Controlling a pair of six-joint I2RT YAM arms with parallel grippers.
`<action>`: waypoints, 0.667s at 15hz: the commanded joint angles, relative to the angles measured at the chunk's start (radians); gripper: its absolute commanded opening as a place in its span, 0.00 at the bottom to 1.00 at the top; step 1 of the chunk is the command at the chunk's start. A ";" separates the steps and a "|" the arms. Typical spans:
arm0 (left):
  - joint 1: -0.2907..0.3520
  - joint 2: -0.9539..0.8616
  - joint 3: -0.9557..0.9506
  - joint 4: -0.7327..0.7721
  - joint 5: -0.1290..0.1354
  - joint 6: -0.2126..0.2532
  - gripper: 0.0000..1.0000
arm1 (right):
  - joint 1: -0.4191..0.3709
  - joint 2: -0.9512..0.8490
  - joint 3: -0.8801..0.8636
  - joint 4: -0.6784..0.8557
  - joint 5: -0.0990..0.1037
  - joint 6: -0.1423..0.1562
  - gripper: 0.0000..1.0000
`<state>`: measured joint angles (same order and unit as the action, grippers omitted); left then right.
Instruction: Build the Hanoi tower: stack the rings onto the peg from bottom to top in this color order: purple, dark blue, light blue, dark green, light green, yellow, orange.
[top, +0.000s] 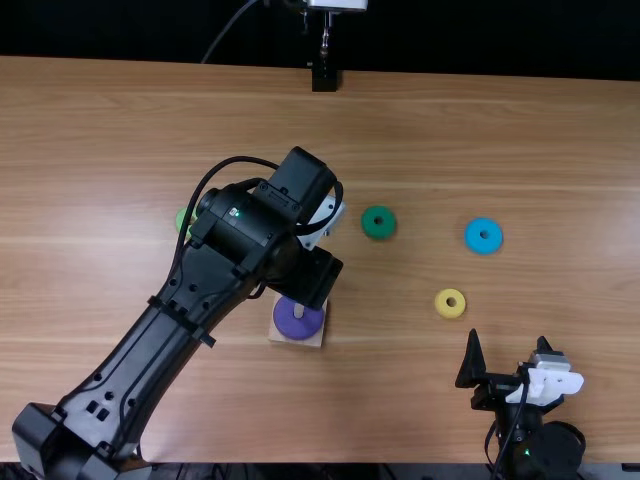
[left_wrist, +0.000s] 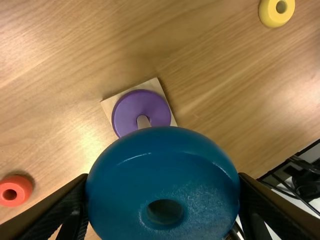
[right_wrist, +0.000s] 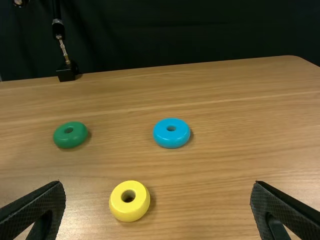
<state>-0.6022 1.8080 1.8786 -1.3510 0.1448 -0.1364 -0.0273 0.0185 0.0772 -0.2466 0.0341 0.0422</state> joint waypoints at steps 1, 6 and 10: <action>-0.004 0.014 0.031 0.000 0.008 -0.015 0.08 | -0.010 -0.019 -0.063 -0.069 0.014 -0.002 1.00; 0.002 0.014 0.002 0.000 0.008 -0.018 0.08 | -0.010 -0.019 -0.063 -0.069 0.016 -0.002 1.00; 0.005 0.008 -0.068 0.002 0.008 -0.015 0.09 | -0.010 -0.019 -0.063 -0.069 0.014 -0.002 1.00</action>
<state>-0.6022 1.8080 1.8267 -1.3483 0.1459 -0.1463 -0.0269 0.0185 0.0772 -0.2470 0.0341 0.0418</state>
